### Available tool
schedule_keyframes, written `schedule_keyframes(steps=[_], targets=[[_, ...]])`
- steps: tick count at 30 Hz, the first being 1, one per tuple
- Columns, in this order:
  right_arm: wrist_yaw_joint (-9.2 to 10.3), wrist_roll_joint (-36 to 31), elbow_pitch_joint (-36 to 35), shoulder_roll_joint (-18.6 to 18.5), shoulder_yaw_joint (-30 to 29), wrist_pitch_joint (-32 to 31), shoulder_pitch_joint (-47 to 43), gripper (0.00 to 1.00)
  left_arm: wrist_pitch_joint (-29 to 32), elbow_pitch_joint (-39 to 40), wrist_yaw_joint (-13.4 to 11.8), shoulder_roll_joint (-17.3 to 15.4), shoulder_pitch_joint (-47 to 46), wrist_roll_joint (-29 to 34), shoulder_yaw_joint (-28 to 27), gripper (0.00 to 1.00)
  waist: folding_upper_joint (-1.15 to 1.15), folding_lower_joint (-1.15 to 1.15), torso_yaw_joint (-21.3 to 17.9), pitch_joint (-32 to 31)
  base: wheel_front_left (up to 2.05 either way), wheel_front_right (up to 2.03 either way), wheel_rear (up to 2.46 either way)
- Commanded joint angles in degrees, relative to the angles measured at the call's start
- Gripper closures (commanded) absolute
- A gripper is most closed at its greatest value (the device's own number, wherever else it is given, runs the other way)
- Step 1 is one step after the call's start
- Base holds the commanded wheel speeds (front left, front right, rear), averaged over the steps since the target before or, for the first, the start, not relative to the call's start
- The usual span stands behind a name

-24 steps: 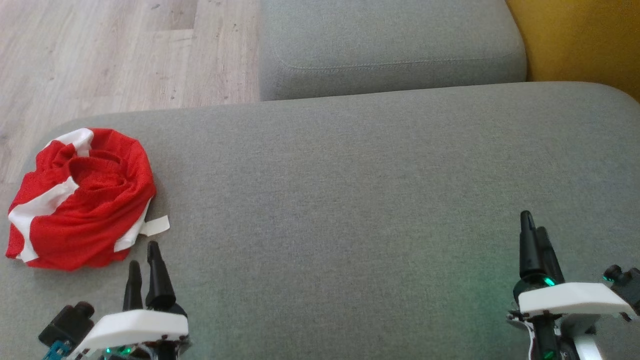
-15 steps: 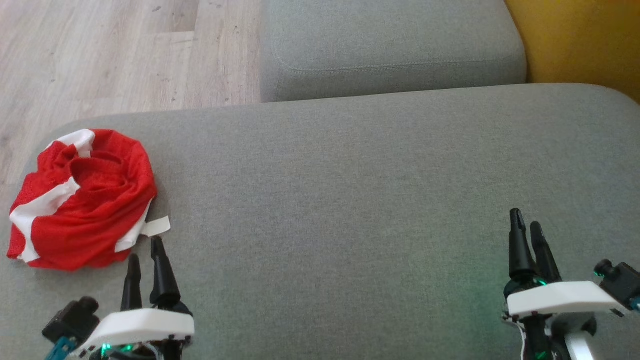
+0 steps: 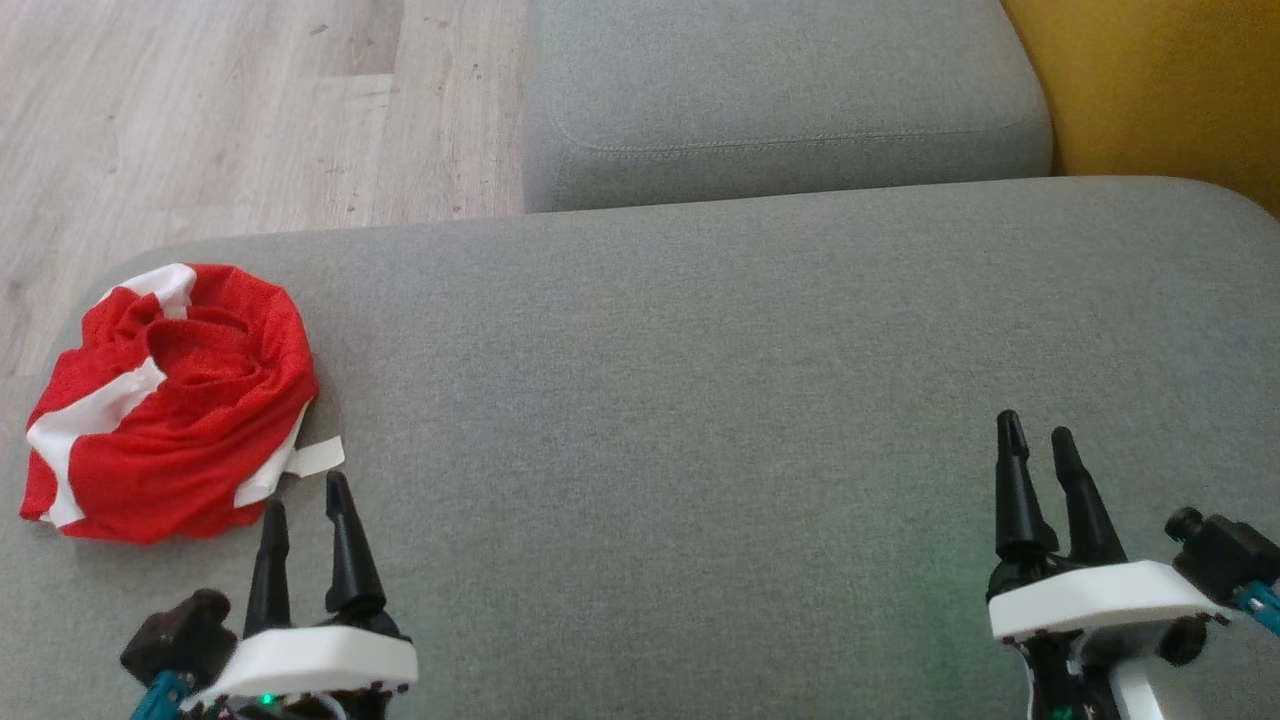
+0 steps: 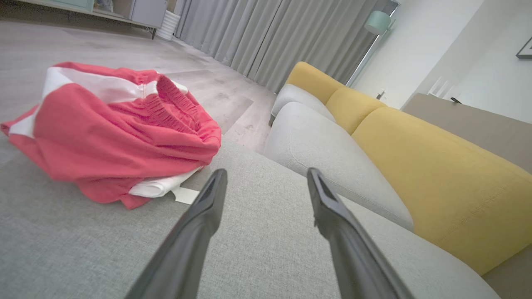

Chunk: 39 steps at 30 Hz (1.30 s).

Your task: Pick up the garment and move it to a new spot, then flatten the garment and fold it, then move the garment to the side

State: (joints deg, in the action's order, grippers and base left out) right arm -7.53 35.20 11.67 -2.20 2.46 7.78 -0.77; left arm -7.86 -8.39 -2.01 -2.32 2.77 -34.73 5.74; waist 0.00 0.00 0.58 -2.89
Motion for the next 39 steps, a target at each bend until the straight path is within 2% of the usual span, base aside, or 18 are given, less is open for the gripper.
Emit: schedule_keyframes(steps=[1, 12, 39], targets=[[0.03, -2.00, -2.44, -0.51, 1.37, 0.83, 1.50, 0.00, -0.78, 2.39, -0.28, -0.43, -1.48, 2.19, -0.64, 0.00, 0.00, 0.00, 0.00, -0.08, 0.00, 0.00, 0.00], [0.03, -11.00, -2.28, -0.56, 2.09, 2.69, 1.35, 0.00, -2.64, 2.59, -2.09, -0.47, -1.43, 10.74, 0.67, 0.00, 0.00, 0.00, 0.23, -0.24, 0.00, 0.00, 0.00], [0.04, -29.55, 0.66, -0.67, 3.27, 7.08, 0.95, 0.00, -7.01, 1.90, -4.09, -0.55, -0.68, 27.21, 1.82, 0.00, 0.00, 0.00, 0.62, -1.48, 0.00, 0.00, 0.00]])
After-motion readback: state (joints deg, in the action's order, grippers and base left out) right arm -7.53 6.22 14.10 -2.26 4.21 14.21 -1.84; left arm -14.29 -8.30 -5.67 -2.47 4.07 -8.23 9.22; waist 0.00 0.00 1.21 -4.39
